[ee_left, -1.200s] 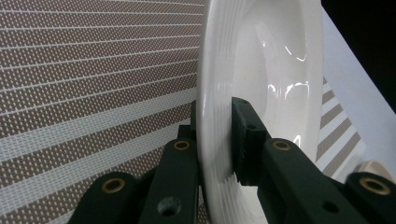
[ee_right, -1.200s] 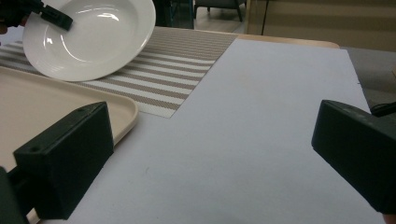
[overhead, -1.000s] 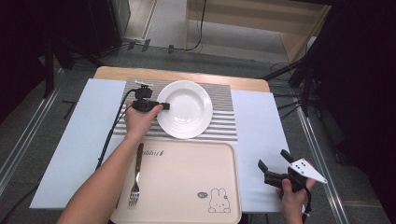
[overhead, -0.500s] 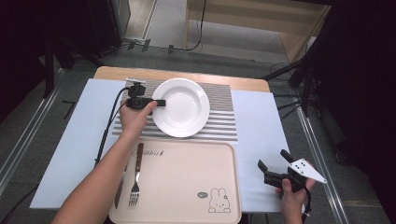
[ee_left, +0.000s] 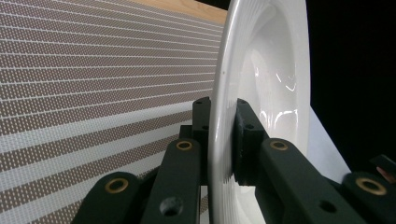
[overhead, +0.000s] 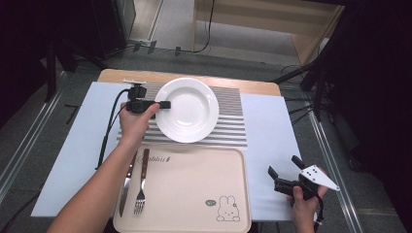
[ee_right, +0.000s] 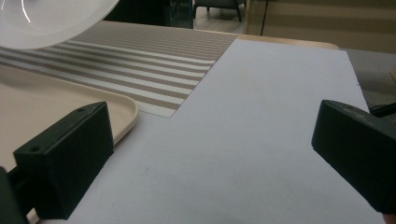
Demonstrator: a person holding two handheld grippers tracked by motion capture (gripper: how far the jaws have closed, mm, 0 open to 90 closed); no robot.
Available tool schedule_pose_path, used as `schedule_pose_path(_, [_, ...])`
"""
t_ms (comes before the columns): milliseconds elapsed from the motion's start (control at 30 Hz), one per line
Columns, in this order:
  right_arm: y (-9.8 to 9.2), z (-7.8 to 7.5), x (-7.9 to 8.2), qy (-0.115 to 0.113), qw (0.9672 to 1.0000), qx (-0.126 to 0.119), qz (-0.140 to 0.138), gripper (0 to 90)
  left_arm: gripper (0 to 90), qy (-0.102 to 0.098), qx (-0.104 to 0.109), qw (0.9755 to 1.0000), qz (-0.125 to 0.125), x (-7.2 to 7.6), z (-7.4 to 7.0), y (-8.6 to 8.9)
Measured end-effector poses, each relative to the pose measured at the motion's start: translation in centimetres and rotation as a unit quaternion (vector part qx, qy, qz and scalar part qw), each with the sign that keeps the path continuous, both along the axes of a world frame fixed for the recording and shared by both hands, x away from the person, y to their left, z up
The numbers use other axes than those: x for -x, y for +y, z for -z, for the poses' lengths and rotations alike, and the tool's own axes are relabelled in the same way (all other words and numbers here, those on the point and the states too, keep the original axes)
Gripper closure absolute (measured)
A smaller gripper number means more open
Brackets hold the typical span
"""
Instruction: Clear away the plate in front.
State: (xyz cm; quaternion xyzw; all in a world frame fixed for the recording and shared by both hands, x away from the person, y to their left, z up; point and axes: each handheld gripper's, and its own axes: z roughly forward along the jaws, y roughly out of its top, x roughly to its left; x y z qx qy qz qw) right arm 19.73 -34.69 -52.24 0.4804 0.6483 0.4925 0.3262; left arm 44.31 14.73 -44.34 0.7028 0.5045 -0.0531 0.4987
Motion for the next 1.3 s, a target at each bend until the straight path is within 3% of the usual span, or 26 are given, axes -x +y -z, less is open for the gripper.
schedule_pose_path(500, [0.1, 0.0, 0.0, -0.001, 1.0, 0.002, -0.001, 0.0, 79.9, 0.002, 0.021, 0.9996, 0.016, 2.5, 0.1, 0.4])
schedule_pose_path(833, [0.1, 0.0, 0.0, 0.0, 1.0, 0.003, -0.001, 0.0, 79.7, -0.003, 0.016, 0.9992, 0.036, 4.9, 0.2, 0.3])
schedule_pose_path(1300, [0.1, 0.0, 0.0, -0.001, 1.0, 0.005, 0.001, 0.0, 79.6, 0.008, 0.023, 0.998, 0.058, 7.9, 1.2, 0.9])
